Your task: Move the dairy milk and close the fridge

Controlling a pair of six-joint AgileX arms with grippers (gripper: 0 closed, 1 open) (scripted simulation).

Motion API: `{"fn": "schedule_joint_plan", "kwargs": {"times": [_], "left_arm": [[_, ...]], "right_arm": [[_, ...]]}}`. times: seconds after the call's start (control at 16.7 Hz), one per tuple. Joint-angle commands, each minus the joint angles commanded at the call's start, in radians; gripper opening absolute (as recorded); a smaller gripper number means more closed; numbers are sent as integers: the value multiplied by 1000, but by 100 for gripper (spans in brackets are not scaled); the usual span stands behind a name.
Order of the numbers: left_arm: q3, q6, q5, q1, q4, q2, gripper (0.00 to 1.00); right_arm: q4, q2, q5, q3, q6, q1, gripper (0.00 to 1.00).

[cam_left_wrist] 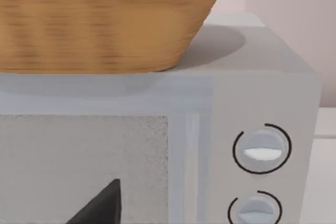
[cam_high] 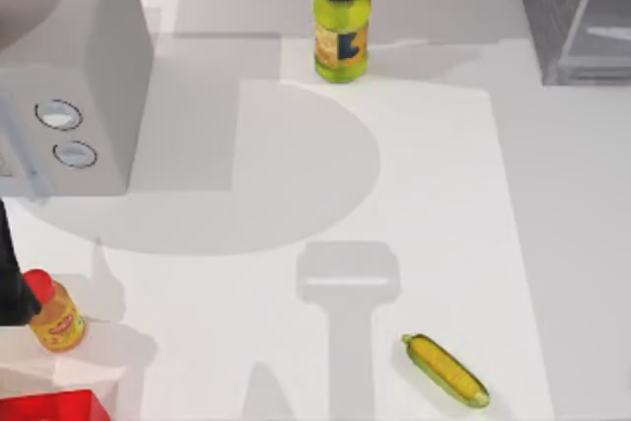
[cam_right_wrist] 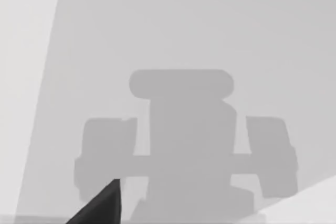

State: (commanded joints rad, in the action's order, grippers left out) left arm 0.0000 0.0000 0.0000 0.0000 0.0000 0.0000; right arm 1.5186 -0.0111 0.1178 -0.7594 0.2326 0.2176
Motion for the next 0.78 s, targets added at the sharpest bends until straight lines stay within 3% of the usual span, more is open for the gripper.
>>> {"fn": "schedule_joint_plan", "kwargs": {"times": [0.24, 0.78], "left_arm": [[0, 0, 0, 0, 0, 0, 100], [0, 0, 0, 0, 0, 0, 100]], "right_arm": [[37, 349, 158, -130, 345, 322, 100], [0, 1314, 586, -436, 1285, 1153, 100]]}}
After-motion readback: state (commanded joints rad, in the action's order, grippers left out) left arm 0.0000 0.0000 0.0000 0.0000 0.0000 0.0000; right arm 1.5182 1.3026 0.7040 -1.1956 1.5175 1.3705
